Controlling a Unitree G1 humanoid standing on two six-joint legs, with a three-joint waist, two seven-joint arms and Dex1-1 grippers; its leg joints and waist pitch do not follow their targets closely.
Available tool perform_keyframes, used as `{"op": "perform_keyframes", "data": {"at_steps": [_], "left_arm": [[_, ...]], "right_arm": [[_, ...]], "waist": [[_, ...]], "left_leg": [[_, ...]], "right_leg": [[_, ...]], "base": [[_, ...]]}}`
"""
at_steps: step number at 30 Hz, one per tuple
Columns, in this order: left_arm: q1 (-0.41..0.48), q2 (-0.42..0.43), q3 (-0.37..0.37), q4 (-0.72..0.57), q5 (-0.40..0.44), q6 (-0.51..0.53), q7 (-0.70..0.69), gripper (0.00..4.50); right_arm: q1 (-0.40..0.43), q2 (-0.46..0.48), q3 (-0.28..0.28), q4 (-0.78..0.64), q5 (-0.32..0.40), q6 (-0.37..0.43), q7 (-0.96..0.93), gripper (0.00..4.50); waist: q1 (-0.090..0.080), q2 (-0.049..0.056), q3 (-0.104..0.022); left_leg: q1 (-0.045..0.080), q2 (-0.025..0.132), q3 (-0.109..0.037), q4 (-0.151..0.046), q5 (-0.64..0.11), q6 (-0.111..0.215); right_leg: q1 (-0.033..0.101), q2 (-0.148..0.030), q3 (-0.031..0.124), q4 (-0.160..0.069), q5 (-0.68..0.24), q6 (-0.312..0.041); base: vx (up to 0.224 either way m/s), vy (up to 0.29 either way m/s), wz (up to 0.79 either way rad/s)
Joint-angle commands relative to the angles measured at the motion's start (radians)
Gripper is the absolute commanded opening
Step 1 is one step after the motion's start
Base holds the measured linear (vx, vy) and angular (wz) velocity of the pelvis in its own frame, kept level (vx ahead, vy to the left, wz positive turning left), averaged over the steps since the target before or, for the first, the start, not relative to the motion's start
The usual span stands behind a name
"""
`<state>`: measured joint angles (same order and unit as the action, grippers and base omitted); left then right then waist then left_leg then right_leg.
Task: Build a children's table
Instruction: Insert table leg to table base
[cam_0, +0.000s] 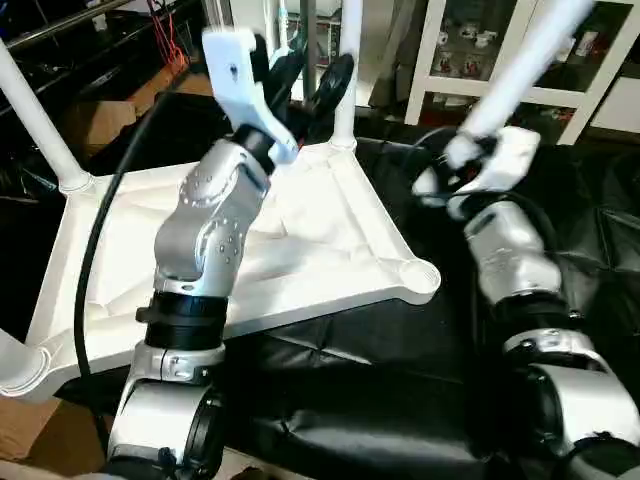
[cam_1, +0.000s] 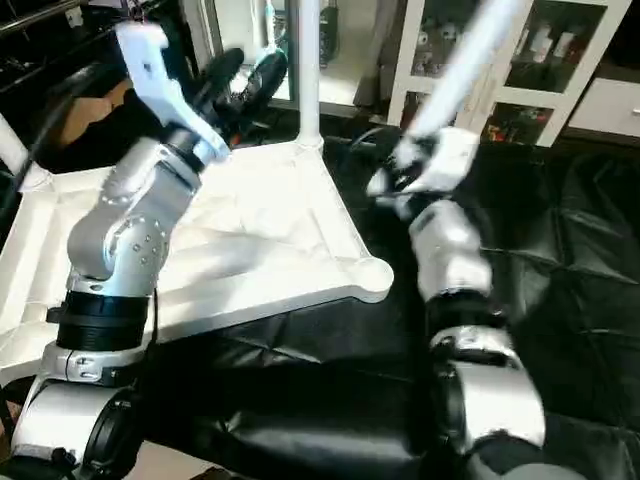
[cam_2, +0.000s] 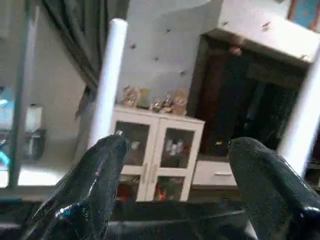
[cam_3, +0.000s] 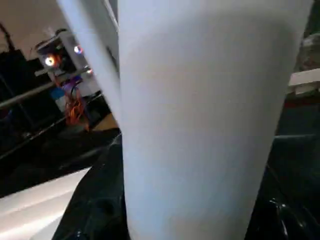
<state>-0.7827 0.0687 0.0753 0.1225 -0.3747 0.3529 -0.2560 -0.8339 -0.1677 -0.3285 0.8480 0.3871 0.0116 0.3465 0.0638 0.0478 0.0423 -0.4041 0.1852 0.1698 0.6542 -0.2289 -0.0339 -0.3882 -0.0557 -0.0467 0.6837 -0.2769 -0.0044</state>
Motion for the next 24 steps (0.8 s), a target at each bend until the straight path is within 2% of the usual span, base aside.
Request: {"op": "perform_keyframes", "data": {"at_steps": [1, 2, 3, 4, 5, 6, 7, 9, 10, 11, 12, 15, 16, 17, 20, 21, 24], "left_arm": [[0.078, 0.057, 0.015, 0.079, 0.088, 0.215, 0.141, 3.67], [0.102, 0.061, 0.023, 0.085, 0.091, 0.229, 0.155, 3.67], [0.106, 0.062, 0.024, 0.086, 0.092, 0.231, 0.157, 3.67], [0.153, 0.06, 0.037, 0.053, 0.05, 0.218, 0.123, 3.67], [0.177, 0.074, 0.022, 0.031, 0.044, 0.221, 0.089, 3.67], [0.191, 0.083, 0.012, 0.019, 0.043, 0.223, 0.069, 3.67], [0.201, 0.086, 0.009, 0.01, 0.032, 0.222, 0.05, 3.67], [0.266, 0.123, -0.05, -0.049, 0.028, 0.181, -0.058, 3.67], [0.314, 0.174, -0.141, -0.1, 0.08, 0.136, -0.13, 3.67], [0.328, 0.19, -0.169, -0.115, 0.098, 0.123, -0.15, 3.67], [0.36, 0.217, -0.225, -0.154, 0.106, 0.102, -0.208, 3.67], [0.404, 0.245, -0.281, -0.225, 0.062, 0.113, -0.298, 3.67], [0.419, 0.261, -0.31, -0.245, 0.072, 0.106, -0.328, 3.94], [0.43, 0.273, -0.333, -0.259, 0.08, 0.103, -0.352, 4.01], [0.462, 0.287, -0.373, -0.295, 0.067, 0.138, -0.405, 4.21], [0.473, 0.307, -0.403, -0.289, 0.096, 0.112, -0.416, 4.36], [0.484, 0.323, -0.433, -0.239, 0.177, 0.026, -0.408, 4.44]], "right_arm": [[0.028, -0.051, -0.117, -0.118, 0.189, 0.21, 0.084, 1.97], [0.048, -0.066, -0.133, -0.156, 0.223, 0.261, 0.103, 1.97], [0.05, -0.067, -0.135, -0.161, 0.227, 0.268, 0.105, 1.97], [0.103, -0.087, -0.136, -0.247, 0.252, 0.316, 0.109, 1.97], [0.126, -0.099, -0.128, -0.283, 0.252, 0.35, 0.098, 1.97], [0.138, -0.106, -0.123, -0.302, 0.251, 0.37, 0.091, 1.97], [0.146, -0.11, -0.119, -0.317, 0.251, 0.384, 0.087, 1.97], [0.191, -0.132, -0.095, -0.397, 0.254, 0.433, 0.089, 1.97], [0.232, -0.159, -0.085, -0.463, 0.341, 0.492, 0.227, 1.97], [0.244, -0.167, -0.083, -0.483, 0.37, 0.511, 0.273, 1.97], [0.269, -0.188, -0.076, -0.513, 0.377, 0.523, 0.31, 1.97], [0.303, -0.208, -0.071, -0.563, 0.372, 0.543, 0.329, 1.97], [0.322, -0.212, -0.071, -0.597, 0.391, 0.56, 0.34, 1.97], [0.337, -0.215, -0.071, -0.621, 0.404, 0.574, 0.346, 1.97], [0.367, -0.214, -0.069, -0.646, 0.385, 0.549, 0.356, 1.97], [0.382, -0.22, -0.059, -0.654, 0.375, 0.54, 0.369, 1.97], [0.406, -0.22, -0.034, -0.684, 0.35, 0.51, 0.382, 1.97]], "waist": [[0.003, 0.01, -0.091], [0.002, 0.0, -0.086], [0.001, -0.005, -0.086], [0.009, -0.009, -0.089], [0.016, 0.001, -0.094], [0.022, 0.005, -0.098], [0.021, 0.006, -0.101], [0.027, 0.003, -0.103], [0.027, 0.003, -0.099], [0.031, -0.003, -0.093], [0.028, -0.005, -0.089], [0.026, -0.003, -0.088], [0.025, -0.016, -0.087], [0.025, -0.016, -0.086], [0.02, -0.014, -0.085], [0.019, -0.019, -0.084], [0.017, -0.018, -0.083]], "left_leg": [[0.022, 0.038, -0.019, -0.039, 0.243, 0.173], [0.024, 0.041, -0.019, -0.041, 0.22, 0.186], [0.02, 0.037, -0.019, -0.042, 0.217, 0.187], [0.018, 0.029, -0.014, -0.04, 0.212, 0.183], [0.016, 0.032, -0.018, -0.038, 0.234, 0.178], [0.019, 0.035, -0.021, -0.035, 0.271, 0.172], [0.021, 0.035, -0.021, -0.032, 0.286, 0.169], [0.018, 0.035, -0.02, -0.03, 0.314, 0.169], [0.013, 0.035, -0.017, -0.031, 0.305, 0.171], [0.009, 0.036, -0.016, -0.035, 0.223, 0.184], [0.008, 0.042, -0.014, -0.04, 0.188, 0.182], [0.012, 0.044, -0.014, -0.04, 0.227, 0.172], [0.013, 0.042, -0.011, -0.04, 0.236, 0.172], [0.012, 0.041, -0.012, -0.041, 0.245, 0.175], [0.011, 0.039, -0.011, -0.042, 0.234, 0.168], [0.009, 0.037, -0.01, -0.042, 0.229, 0.166], [0.009, 0.035, -0.009, -0.042, 0.22, 0.165]], "right_leg": [[0.063, -0.071, 0.038, -0.035, 0.537, -0.293], [0.066, -0.069, 0.04, -0.042, 0.531, -0.283], [0.071, -0.068, 0.039, -0.045, 0.523, -0.28], [0.076, -0.067, 0.042, -0.05, 0.518, -0.268], [0.073, -0.069, 0.04, -0.046, 0.523, -0.259], [0.067, -0.065, 0.038, -0.042, 0.53, -0.248], [0.064, -0.063, 0.036, -0.039, 0.533, -0.248], [0.057, -0.064, 0.037, -0.037, 0.535, -0.251], [0.052, -0.064, 0.037, -0.037, 0.525, -0.254], [0.058, -0.072, 0.038, -0.047, 0.467, -0.253], [0.055, -0.072, 0.04, -0.049, 0.419, -0.243], [0.047, -0.068, 0.038, -0.046, 0.389, -0.242], [0.048, -0.066, 0.04, -0.049, 0.382, -0.236], [0.048, -0.068, 0.04, -0.048, 0.38, -0.232], [0.047, -0.07, 0.04, -0.049, 0.365, -0.234], [0.048, -0.069, 0.041, -0.05, 0.359, -0.233], [0.049, -0.067, 0.042, -0.052, 0.351, -0.217]], "base": [[0.0, 0.0, 0.0], [0.0, 0.0, 0.0], [0.0, 0.0, 0.0], [0.0, 0.0, 0.0], [0.0, 0.0, 0.0], [0.0, 0.0, 0.0], [0.0, 0.0, 0.0], [0.0, 0.0, 0.0], [0.0, 0.0, 0.0], [0.0, 0.0, 0.0], [0.0, 0.0, 0.0], [0.0, 0.0, 0.0], [0.0, 0.0, 0.0], [0.0, 0.0, 0.0], [0.0, 0.0, 0.0], [0.0, 0.0, 0.0], [0.0, 0.0, 0.0]]}}
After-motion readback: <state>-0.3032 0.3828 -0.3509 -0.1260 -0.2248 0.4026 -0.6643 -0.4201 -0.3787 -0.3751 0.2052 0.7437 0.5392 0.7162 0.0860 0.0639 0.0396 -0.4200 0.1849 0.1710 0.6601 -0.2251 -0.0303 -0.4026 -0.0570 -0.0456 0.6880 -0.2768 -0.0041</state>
